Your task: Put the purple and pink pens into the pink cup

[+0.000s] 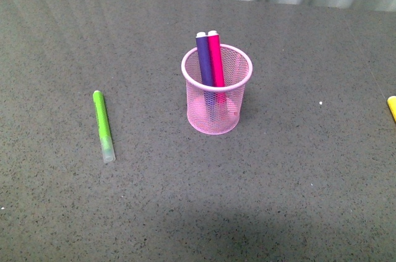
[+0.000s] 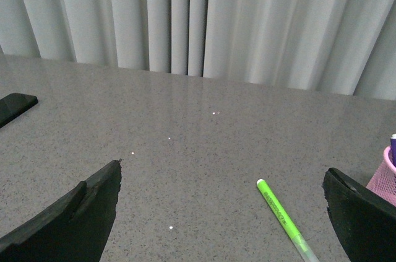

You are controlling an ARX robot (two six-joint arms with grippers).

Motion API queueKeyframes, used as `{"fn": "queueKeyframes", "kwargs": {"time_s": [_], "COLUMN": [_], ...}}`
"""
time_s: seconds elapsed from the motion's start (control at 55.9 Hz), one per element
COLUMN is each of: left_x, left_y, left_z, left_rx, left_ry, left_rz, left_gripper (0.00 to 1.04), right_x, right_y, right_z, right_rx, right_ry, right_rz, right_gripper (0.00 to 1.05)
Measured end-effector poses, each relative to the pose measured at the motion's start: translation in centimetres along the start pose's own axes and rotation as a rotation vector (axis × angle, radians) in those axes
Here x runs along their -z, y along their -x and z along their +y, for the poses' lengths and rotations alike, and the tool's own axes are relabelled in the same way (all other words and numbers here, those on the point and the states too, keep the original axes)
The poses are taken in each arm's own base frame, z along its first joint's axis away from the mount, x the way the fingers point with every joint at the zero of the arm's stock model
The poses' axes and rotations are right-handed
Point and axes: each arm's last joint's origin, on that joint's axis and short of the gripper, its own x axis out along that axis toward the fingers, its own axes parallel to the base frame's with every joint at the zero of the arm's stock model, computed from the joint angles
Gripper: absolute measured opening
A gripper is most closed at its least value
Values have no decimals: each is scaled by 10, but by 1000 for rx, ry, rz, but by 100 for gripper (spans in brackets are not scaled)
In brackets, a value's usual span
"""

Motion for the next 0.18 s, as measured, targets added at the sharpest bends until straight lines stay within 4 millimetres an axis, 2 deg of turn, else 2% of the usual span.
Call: {"fn": "queueKeyframes", "kwargs": {"time_s": [0.179], "left_x": [0], "left_y": [0], "left_z": [0], "left_rx": [0], "left_ry": [0], "left_rz": [0], "left_gripper": [97], "right_x": [0], "right_y": [0], "right_z": [0], "right_rx": [0], "right_ry": [0], "right_rz": [0], "right_gripper": [97]}}
